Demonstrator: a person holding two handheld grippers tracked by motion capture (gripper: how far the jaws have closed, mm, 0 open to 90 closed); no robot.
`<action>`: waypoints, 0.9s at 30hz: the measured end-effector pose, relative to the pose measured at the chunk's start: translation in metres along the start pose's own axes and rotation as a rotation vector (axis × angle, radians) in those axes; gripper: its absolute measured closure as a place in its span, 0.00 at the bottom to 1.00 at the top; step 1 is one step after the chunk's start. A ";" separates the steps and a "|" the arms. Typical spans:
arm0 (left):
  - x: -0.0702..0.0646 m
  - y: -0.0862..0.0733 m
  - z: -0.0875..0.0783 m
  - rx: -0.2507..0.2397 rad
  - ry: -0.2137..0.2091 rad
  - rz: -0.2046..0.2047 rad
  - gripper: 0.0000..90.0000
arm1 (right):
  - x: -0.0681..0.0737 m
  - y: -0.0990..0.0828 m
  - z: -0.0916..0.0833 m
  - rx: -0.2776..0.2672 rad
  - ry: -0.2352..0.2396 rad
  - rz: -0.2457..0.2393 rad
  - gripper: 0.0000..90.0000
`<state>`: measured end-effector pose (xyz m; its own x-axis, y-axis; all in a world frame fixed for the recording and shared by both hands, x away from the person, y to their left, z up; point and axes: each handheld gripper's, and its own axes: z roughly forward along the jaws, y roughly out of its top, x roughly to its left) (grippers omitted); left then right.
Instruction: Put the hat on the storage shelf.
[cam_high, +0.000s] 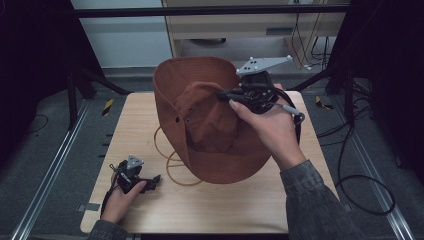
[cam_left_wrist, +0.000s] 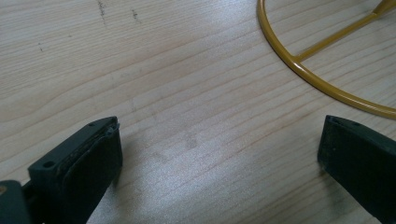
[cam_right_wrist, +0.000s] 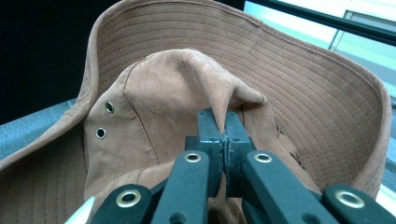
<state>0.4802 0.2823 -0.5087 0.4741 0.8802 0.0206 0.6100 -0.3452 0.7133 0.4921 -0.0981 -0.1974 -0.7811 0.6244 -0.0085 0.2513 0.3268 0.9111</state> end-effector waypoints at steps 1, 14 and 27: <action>0.000 0.000 0.000 0.001 -0.001 0.001 0.00 | 0.001 0.002 0.001 -0.004 0.001 -0.001 0.99; 0.000 0.000 0.000 0.006 -0.002 0.002 0.00 | 0.012 0.015 0.023 -0.015 0.015 -0.010 0.99; 0.000 0.000 -0.001 0.004 -0.002 -0.002 0.00 | 0.021 0.024 0.042 -0.002 0.029 -0.028 0.99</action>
<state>0.4796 0.2822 -0.5084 0.4738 0.8805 0.0178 0.6133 -0.3444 0.7109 0.5057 -0.0469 -0.1932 -0.8040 0.5942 -0.0220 0.2279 0.3421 0.9116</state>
